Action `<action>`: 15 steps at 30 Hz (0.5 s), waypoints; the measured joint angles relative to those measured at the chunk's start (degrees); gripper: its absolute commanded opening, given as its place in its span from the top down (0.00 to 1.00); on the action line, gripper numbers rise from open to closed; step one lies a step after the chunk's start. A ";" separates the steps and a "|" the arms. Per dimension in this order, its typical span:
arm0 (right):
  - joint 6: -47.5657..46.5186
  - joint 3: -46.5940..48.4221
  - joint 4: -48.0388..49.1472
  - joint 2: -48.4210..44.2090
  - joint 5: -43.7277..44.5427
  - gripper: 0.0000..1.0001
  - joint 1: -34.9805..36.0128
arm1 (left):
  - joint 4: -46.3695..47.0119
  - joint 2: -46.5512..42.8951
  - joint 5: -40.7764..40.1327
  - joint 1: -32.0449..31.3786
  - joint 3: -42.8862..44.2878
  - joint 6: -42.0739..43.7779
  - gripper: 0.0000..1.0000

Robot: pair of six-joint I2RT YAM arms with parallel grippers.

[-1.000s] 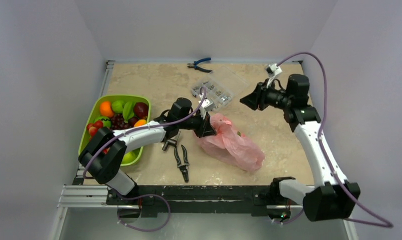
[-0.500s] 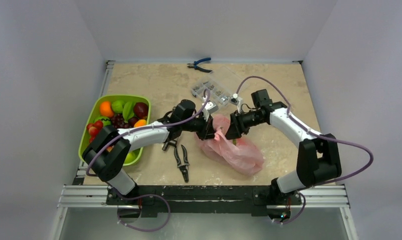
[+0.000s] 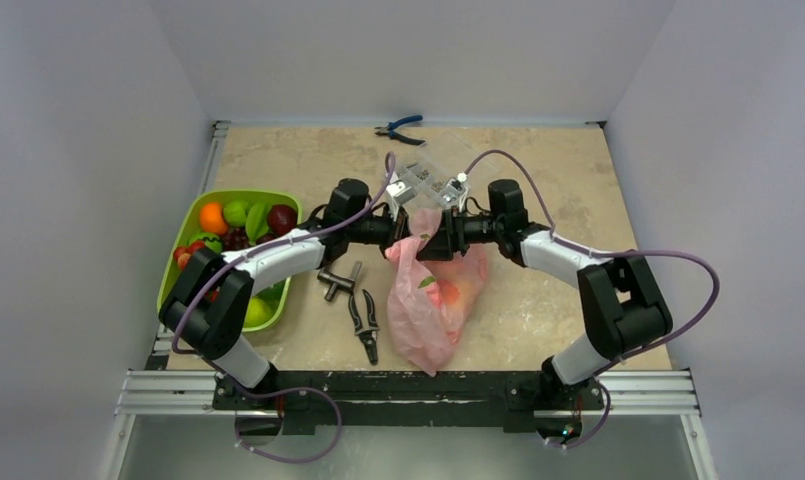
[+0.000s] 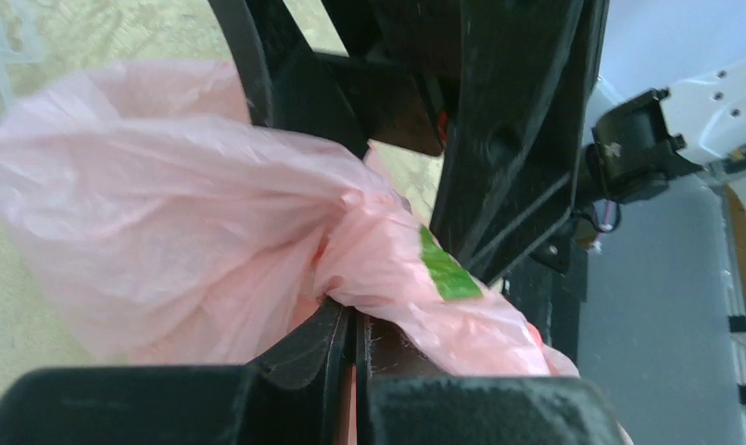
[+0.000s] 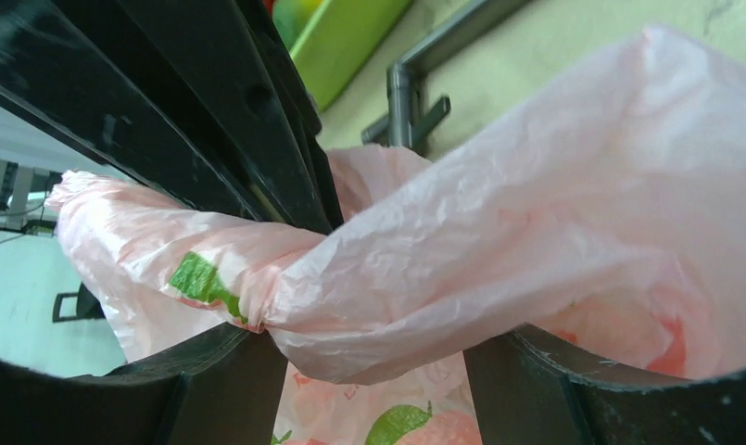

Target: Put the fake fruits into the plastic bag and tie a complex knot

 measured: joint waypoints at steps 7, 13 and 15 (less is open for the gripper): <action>6.58 -0.61 7.78 -3.37 -0.35 0.24 0.07 | -1.84 -1.92 6.95 0.72 -0.52 -0.66 1.00; 9.64 -2.75 12.48 -5.01 -0.26 0.23 0.98 | 2.56 -1.09 10.03 -0.28 -1.88 -4.61 1.00; 11.10 -3.52 14.47 -4.98 -0.11 0.23 1.46 | 6.69 0.50 10.86 -0.68 -1.84 -7.76 1.00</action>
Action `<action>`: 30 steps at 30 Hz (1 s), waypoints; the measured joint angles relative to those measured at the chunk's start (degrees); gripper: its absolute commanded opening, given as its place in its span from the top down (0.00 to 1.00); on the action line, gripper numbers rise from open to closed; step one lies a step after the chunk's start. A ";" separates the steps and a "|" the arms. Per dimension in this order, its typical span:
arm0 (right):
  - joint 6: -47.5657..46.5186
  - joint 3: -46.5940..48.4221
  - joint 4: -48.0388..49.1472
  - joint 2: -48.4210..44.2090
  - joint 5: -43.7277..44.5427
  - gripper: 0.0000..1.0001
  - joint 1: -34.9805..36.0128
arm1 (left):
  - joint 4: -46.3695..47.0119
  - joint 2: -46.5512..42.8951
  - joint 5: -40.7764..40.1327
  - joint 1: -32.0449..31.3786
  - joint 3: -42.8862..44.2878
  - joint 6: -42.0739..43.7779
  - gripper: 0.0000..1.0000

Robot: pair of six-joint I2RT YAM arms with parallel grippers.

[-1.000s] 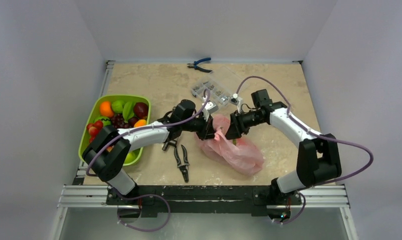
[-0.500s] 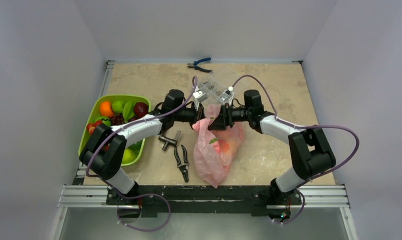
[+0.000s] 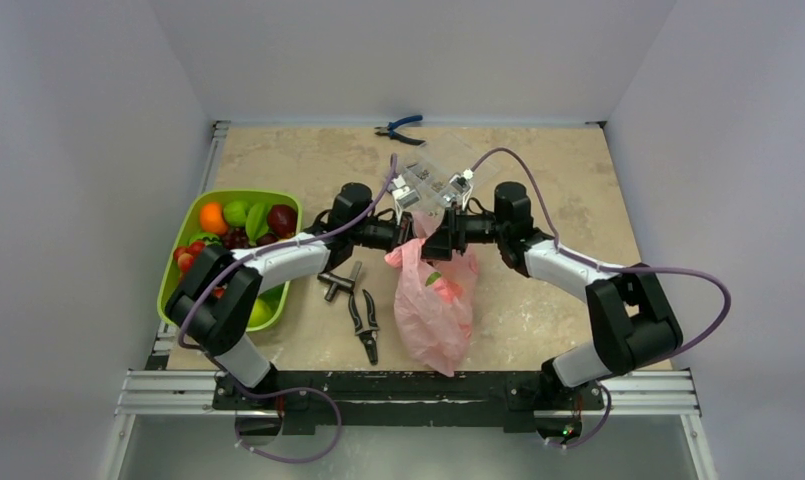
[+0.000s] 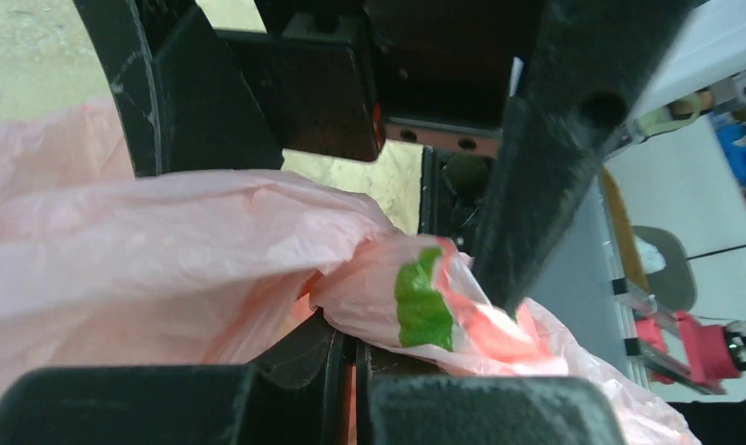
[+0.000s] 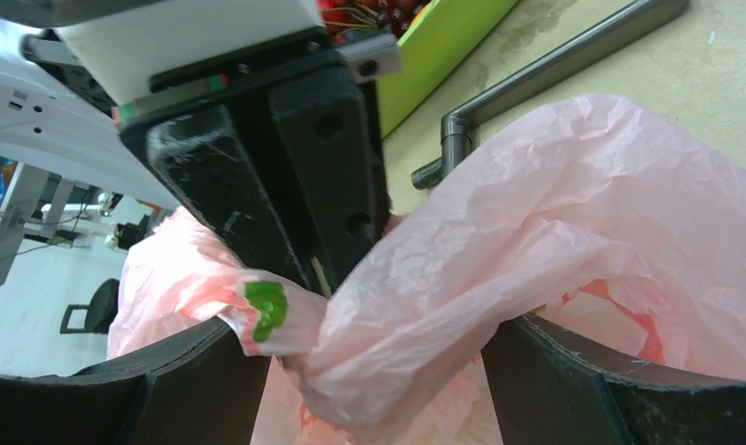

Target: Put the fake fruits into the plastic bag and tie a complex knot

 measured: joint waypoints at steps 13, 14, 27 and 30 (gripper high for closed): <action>-17.22 7.67 -24.65 -5.70 0.02 0.03 -6.84 | 9.46 3.06 0.70 -0.48 -0.59 -9.20 1.00; -19.47 8.94 -27.56 -6.27 -0.02 0.05 -7.96 | 9.42 2.86 0.66 -0.48 -0.68 -9.14 1.00; -32.59 9.07 -48.61 -9.97 0.02 0.83 -11.08 | 9.16 2.73 0.52 -0.50 -0.66 -7.54 1.00; -28.20 5.97 -44.11 -9.97 0.00 0.80 -9.62 | 9.07 2.73 0.52 -0.61 -0.66 -6.71 1.00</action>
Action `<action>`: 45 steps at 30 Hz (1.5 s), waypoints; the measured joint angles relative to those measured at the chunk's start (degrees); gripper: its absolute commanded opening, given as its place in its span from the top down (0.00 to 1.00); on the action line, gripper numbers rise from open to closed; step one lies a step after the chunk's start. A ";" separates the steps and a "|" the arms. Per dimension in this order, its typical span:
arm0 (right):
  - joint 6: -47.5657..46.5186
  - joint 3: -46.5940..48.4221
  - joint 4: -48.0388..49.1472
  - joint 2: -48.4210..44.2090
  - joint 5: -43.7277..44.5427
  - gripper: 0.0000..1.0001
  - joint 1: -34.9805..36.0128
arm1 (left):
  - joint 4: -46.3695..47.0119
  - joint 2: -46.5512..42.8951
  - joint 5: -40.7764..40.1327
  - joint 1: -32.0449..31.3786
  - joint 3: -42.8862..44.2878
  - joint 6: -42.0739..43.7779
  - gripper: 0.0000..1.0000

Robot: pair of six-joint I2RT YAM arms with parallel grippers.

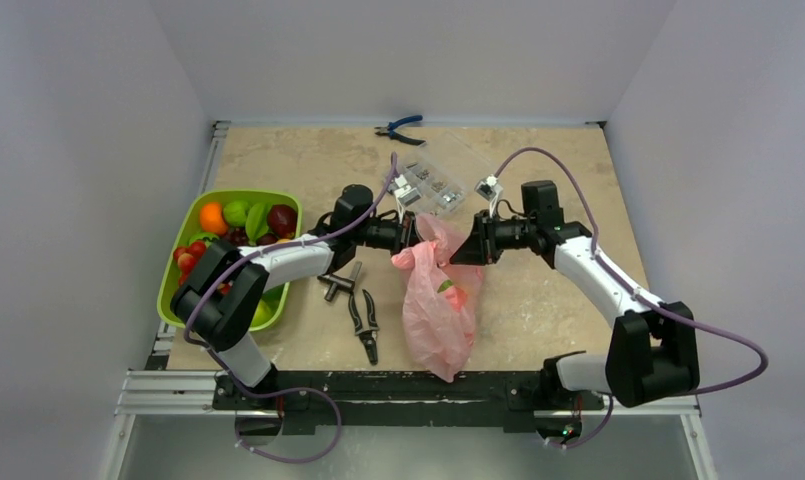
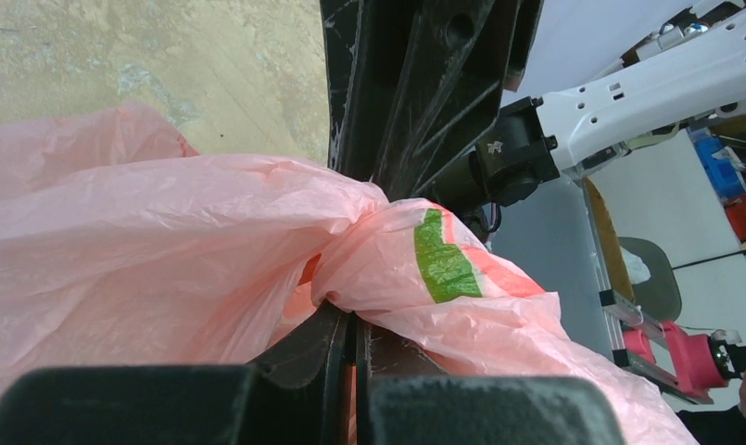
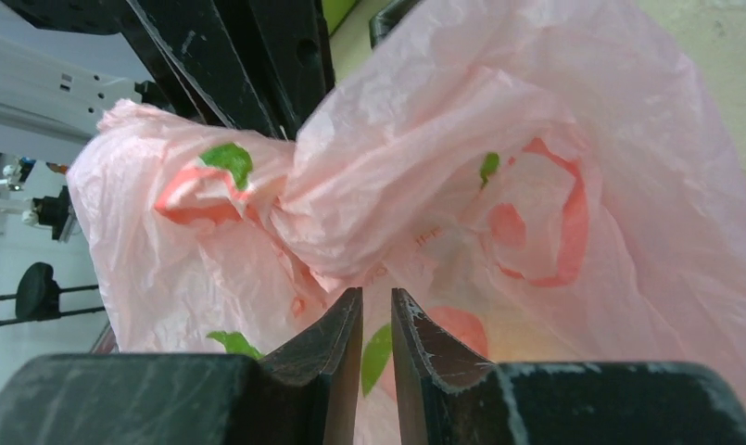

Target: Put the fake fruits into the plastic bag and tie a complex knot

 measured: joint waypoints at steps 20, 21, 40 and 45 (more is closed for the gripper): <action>15.32 -4.66 26.05 0.63 2.10 0.28 7.48 | -1.51 0.02 0.52 -1.20 0.46 3.26 1.00; 14.45 -4.66 25.40 0.59 2.29 0.24 7.48 | -1.01 0.02 0.52 -1.27 0.50 2.49 1.00; 19.91 -7.19 45.90 8.00 2.89 0.24 10.97 | 13.38 4.87 -1.81 0.55 2.64 -15.45 1.00; 21.66 -6.67 51.23 9.88 3.63 0.22 11.65 | 11.19 4.87 -1.68 1.73 3.89 -12.28 1.00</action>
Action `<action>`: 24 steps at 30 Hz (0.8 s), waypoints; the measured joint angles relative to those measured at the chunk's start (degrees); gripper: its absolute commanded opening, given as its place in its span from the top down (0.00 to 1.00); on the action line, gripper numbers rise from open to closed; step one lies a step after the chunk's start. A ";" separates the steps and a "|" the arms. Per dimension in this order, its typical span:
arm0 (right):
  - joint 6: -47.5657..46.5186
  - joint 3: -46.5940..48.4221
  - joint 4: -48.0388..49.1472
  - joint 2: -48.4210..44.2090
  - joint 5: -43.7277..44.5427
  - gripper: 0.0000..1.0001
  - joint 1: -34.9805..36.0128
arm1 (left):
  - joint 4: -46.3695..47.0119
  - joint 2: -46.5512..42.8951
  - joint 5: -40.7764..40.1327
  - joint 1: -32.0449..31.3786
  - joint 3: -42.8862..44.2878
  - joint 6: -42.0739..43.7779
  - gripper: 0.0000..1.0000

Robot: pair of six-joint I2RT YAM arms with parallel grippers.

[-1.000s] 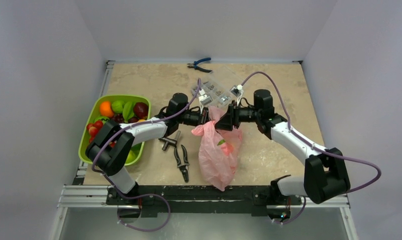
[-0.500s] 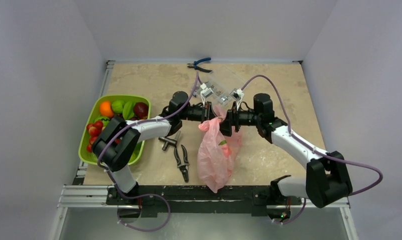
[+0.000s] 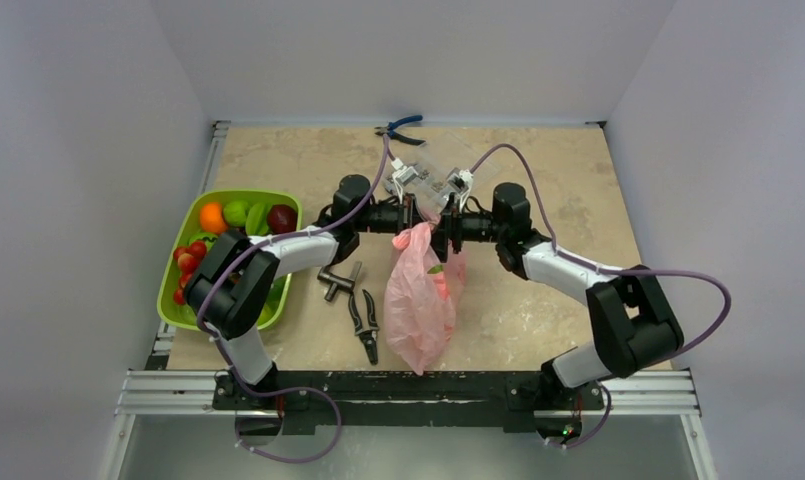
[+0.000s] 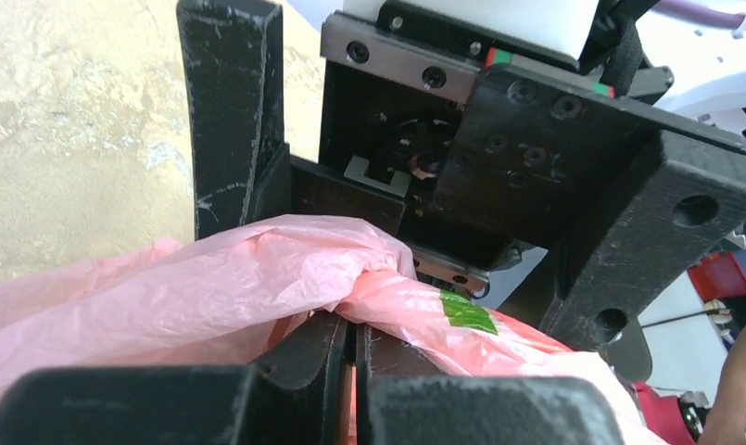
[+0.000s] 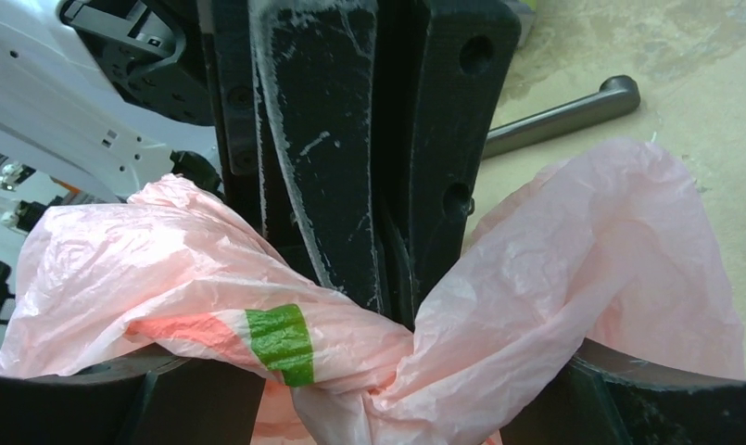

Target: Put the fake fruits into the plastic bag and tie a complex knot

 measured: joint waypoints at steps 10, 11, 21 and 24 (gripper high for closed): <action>-20.79 9.11 -33.68 -8.55 -2.60 0.15 -5.81 | -2.19 0.00 2.51 -0.20 -0.02 4.81 1.00; -22.86 10.38 -36.92 -9.14 -2.97 0.23 -6.25 | -2.43 0.00 2.67 -0.20 -0.02 5.03 1.00; -35.91 14.08 -59.69 -8.66 -5.16 0.60 -13.49 | -3.43 0.00 3.82 -0.20 -0.02 6.34 1.00; -37.68 14.05 -62.71 -8.68 -5.40 0.71 -14.69 | -3.48 0.00 3.91 -0.20 -0.02 6.36 1.00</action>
